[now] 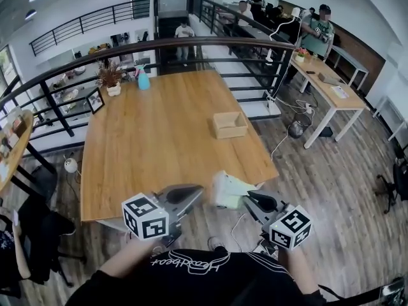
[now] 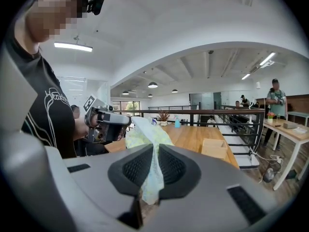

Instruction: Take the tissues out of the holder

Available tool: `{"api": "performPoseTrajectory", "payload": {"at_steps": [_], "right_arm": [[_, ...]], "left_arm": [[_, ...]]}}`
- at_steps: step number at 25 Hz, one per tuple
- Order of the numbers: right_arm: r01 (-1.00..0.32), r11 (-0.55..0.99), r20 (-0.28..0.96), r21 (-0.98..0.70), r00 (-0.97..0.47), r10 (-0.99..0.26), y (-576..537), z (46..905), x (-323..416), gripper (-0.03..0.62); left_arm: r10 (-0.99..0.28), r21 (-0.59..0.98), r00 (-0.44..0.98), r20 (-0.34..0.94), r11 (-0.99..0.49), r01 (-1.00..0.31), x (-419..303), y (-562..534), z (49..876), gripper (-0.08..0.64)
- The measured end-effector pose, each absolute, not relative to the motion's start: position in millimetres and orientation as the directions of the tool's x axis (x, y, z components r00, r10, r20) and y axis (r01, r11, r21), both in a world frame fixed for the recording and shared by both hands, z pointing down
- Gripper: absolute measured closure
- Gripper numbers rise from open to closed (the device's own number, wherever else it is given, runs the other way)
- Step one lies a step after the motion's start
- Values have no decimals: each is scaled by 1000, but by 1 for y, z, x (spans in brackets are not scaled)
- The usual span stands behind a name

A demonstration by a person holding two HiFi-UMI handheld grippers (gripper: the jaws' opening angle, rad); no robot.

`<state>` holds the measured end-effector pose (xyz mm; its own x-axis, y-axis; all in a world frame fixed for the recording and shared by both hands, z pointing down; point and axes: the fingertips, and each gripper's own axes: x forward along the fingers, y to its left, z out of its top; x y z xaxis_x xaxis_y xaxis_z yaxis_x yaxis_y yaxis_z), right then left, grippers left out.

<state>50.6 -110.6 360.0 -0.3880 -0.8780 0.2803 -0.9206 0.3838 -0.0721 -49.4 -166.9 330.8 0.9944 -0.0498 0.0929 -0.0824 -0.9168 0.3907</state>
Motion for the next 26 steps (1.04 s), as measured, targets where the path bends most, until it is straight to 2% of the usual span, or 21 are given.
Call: {"api": "performPoseTrajectory", "payload": {"at_steps": [7, 26], "right_arm": [[-931, 356, 276, -80, -364, -890, -82, 355, 39, 549], [-933, 348, 275, -94, -361, -891, -79, 362, 26, 551]], "left_arm": [[-10, 363, 996, 88, -931, -41, -57, -138, 323, 546], [-21, 386, 995, 98, -921, -58, -70, -132, 332, 546]]}}
